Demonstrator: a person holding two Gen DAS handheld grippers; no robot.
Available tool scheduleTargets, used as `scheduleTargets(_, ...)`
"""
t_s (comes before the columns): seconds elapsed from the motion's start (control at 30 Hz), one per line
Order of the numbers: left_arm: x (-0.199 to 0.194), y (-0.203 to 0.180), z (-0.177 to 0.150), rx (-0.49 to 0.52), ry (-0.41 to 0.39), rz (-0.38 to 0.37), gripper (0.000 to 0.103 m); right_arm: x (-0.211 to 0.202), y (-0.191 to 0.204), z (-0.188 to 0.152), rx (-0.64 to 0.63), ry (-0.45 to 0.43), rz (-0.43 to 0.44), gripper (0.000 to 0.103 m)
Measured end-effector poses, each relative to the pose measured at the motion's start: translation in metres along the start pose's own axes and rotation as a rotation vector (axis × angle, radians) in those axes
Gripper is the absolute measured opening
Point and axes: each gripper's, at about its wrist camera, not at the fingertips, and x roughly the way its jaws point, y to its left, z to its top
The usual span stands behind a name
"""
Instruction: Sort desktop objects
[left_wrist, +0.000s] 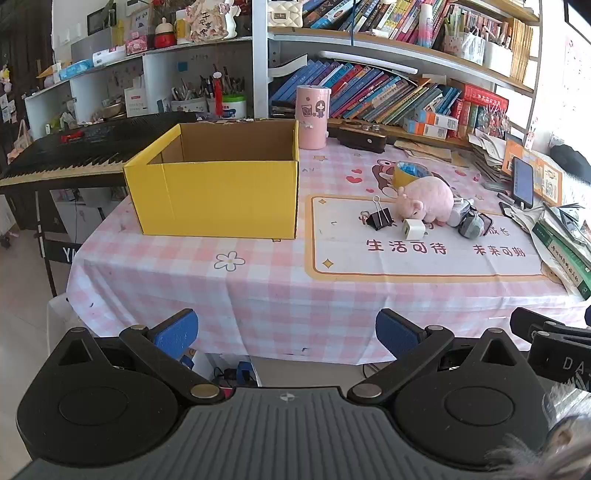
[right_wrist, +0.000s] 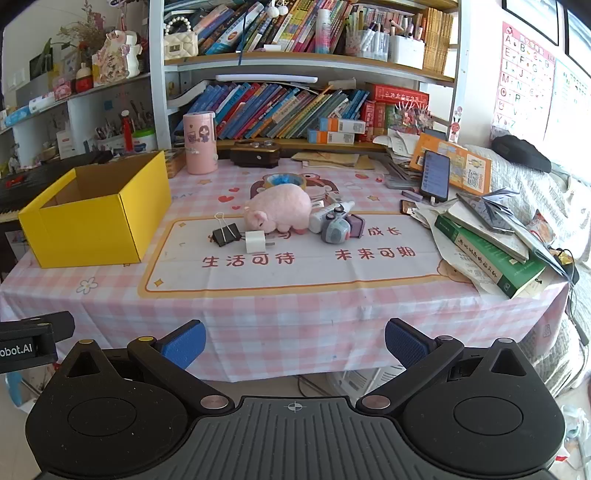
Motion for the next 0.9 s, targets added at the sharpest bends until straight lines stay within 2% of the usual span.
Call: scheduleTargets(0.9,0.0066,0.0004,-0.0030,0.015,0.008,-0.003,0.103,0.0031,0.0014,0.0012,0.010,0.013,-0.002,0.103)
